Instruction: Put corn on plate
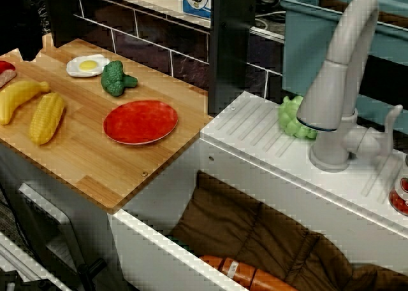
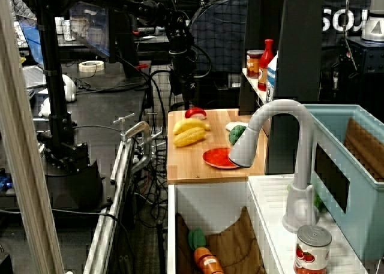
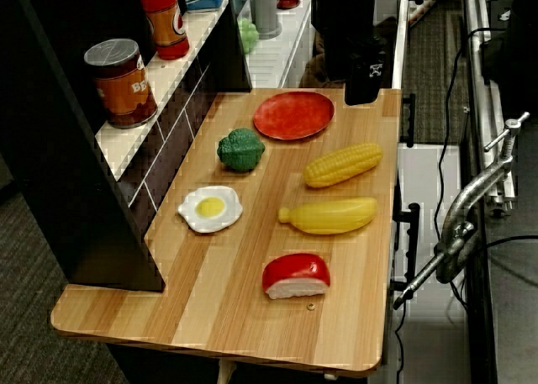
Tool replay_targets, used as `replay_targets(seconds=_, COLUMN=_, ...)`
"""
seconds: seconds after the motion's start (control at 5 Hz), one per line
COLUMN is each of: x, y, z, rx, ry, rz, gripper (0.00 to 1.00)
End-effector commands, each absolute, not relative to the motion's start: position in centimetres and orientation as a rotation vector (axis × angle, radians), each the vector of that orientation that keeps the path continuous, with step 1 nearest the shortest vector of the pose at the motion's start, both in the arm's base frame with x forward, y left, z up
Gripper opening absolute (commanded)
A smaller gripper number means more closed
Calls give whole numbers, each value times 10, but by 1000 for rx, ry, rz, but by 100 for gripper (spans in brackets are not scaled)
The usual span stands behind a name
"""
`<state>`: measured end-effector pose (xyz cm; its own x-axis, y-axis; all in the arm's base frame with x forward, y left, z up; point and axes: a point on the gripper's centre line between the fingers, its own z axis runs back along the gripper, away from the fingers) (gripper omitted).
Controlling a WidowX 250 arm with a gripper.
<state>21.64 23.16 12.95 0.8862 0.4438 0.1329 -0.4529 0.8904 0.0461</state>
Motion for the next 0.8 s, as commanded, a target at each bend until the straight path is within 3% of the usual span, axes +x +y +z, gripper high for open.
replay_targets(seconds=0.0, x=216, y=232, z=130, rx=77, ry=-120, rz=467, gripper=100)
replay_targets(seconds=0.2, x=215, y=225, z=118, rx=57, ry=-164, rz=525, gripper=100)
replay_targets(seconds=0.6, x=215, y=224, z=91, rx=74, ry=-165, rz=591, gripper=100)
